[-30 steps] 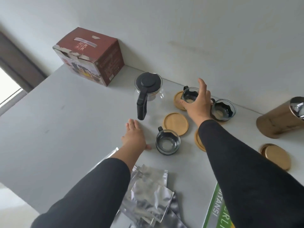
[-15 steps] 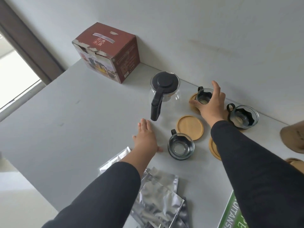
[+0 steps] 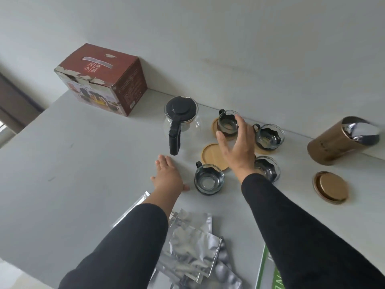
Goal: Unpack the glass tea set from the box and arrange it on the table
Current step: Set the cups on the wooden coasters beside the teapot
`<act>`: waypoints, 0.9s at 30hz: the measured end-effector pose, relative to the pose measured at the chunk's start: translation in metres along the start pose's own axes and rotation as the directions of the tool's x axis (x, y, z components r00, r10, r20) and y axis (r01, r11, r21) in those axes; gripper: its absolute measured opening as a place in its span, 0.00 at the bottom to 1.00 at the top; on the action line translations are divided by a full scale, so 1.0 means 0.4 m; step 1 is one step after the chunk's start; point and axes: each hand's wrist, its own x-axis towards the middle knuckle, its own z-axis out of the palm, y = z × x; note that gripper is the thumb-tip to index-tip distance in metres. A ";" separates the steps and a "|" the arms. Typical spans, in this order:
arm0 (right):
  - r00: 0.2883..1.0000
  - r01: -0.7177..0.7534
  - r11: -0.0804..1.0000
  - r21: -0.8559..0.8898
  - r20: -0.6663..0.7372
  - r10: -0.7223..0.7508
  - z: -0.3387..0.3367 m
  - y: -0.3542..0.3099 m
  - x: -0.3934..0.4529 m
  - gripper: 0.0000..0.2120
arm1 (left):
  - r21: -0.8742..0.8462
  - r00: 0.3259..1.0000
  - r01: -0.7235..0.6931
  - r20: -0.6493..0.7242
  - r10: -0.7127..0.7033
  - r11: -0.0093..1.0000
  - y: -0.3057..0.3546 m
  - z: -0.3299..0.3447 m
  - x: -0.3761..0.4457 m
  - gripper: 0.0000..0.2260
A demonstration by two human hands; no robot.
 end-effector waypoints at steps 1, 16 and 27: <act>1.000 0.006 1.000 0.009 0.015 -0.006 -0.003 -0.008 -0.033 0.31 | 0.008 1.000 -0.001 0.002 0.001 1.000 0.001 -0.002 -0.002 0.54; 0.986 -0.061 0.998 0.019 0.159 0.057 0.058 -0.008 -0.288 0.45 | 0.062 1.000 -0.021 0.013 0.020 0.998 0.000 -0.008 -0.015 0.56; 0.997 -0.062 0.998 0.017 0.039 0.061 0.018 -0.026 -0.170 0.44 | 0.055 1.000 -0.016 -0.003 0.016 0.998 -0.003 -0.002 -0.008 0.54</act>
